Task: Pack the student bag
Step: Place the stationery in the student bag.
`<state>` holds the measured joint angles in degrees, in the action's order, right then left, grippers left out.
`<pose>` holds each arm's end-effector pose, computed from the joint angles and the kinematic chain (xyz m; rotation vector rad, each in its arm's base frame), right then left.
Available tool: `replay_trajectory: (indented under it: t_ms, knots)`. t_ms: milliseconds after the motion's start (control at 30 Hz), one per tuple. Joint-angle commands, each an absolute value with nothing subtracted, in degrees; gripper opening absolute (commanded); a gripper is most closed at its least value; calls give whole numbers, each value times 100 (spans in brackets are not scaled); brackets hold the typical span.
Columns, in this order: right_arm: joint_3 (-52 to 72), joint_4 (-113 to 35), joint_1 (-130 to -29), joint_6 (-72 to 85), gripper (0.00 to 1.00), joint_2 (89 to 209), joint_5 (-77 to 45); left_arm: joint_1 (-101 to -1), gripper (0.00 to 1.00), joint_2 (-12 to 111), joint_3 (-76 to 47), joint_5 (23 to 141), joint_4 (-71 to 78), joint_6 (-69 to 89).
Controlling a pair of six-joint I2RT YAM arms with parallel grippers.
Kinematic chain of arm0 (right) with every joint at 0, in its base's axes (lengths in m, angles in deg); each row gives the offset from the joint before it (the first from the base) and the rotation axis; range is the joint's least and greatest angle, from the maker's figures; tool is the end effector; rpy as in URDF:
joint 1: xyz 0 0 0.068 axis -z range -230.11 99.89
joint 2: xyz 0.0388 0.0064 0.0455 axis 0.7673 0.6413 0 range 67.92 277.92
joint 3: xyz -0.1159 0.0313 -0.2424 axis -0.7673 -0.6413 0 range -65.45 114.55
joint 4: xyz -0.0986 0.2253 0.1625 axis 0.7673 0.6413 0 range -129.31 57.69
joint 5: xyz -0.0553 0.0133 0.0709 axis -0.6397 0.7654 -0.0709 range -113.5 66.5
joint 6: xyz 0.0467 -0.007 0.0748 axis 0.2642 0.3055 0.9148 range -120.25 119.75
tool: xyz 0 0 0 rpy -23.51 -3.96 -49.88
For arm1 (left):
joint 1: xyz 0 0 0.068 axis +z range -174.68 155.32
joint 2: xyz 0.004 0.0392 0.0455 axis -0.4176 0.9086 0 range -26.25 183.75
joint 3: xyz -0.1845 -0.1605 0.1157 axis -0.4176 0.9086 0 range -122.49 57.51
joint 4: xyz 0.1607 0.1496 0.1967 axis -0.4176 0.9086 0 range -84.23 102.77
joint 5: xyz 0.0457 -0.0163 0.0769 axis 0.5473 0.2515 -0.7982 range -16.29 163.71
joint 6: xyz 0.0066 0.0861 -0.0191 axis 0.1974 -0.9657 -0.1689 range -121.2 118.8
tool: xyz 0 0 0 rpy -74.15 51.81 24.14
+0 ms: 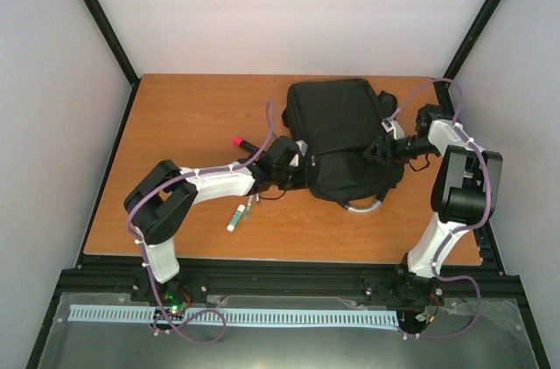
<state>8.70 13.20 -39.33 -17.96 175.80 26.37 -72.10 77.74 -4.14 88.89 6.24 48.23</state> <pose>0.3795 -0.0111 0.1324 -0.1990 2.6224 1.1636 0.2832 -0.3384 0.1210 0.1046 2.5791 -1.0698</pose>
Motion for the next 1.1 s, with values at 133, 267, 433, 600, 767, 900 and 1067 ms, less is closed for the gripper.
replay_trajectory:
  t_ms: [133, 267, 433, 600, 767, 900, 1067]
  knots:
    - [501, 1547, -3940, -2225, 56, 16831, 1581, -7327, 1, 7401, -564, 8890, 1072, 4442]
    - [332, 1569, -3945, -2376, 53, 16683, 1370, -7328, 1, 7372, -568, 8861, 1131, 4392]
    - [165, 1388, -3944, -2483, 12, 16524, 1255, -7326, 1, 7379, -568, 8881, 1132, 4380]
    - [236, 1360, -3978, -2462, 3, 16686, 1446, -7328, 1, 7373, -586, 8864, 1156, 4363]
    - [337, 1131, -4048, -2288, 3, 16804, 1539, -7328, 1, 7357, -595, 8846, 1185, 4355]
    - [523, 837, -4065, -2062, 3, 16933, 1635, -7328, 1, 7353, -612, 8848, 1208, 4341]
    - [736, 337, -4074, -1643, 3, 17192, 1826, -7328, 1, 7357, -637, 8845, 1265, 4320]
